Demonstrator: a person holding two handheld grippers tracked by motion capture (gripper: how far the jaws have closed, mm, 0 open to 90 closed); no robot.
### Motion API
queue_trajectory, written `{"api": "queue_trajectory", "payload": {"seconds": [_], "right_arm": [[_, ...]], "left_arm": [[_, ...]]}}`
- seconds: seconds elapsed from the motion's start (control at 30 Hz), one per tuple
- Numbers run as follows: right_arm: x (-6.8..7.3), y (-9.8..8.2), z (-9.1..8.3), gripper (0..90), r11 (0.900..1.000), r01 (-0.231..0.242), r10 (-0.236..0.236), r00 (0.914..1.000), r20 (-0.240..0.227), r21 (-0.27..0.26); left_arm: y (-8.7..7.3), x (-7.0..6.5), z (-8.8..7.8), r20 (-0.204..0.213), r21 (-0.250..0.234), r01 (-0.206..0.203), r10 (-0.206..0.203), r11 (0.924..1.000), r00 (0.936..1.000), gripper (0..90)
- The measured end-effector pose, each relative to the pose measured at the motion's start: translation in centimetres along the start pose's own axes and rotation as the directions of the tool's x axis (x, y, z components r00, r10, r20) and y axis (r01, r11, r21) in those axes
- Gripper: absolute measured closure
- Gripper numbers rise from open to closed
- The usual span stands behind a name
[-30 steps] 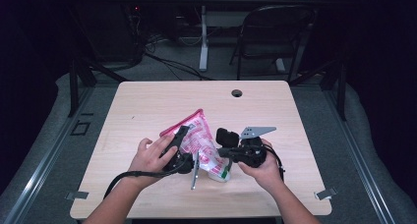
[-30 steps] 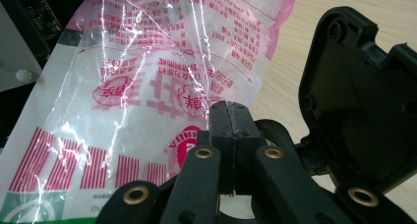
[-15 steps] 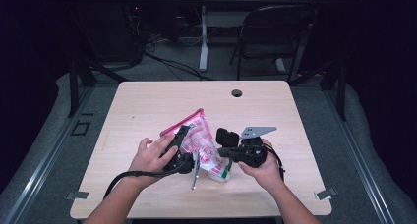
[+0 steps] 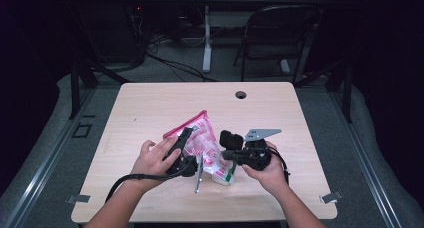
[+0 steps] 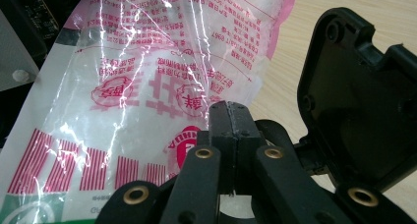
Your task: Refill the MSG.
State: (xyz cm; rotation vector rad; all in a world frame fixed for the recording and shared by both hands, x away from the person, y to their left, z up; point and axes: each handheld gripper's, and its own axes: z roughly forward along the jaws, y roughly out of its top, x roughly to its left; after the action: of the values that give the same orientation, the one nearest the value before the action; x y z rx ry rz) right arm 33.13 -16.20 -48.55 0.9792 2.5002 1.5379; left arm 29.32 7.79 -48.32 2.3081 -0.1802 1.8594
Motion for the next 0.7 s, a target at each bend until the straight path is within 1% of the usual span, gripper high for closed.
{"api": "queue_trajectory", "payload": {"seconds": [0.33,0.7], "right_arm": [[-0.02,-0.02,0.03,90.0,1.0,-0.004,0.004,1.0,0.0,-0.001],[-0.08,-0.01,-0.02,90.0,1.0,-0.003,0.003,1.0,0.001,0.001]], "left_arm": [[0.04,-0.03,0.01,-0.01,-0.006,0.0,0.0,1.0,0.9999,64.3],[0.14,0.0,0.0,-0.009,-0.002,-0.004,0.004,1.0,0.9999,64.4]]}}
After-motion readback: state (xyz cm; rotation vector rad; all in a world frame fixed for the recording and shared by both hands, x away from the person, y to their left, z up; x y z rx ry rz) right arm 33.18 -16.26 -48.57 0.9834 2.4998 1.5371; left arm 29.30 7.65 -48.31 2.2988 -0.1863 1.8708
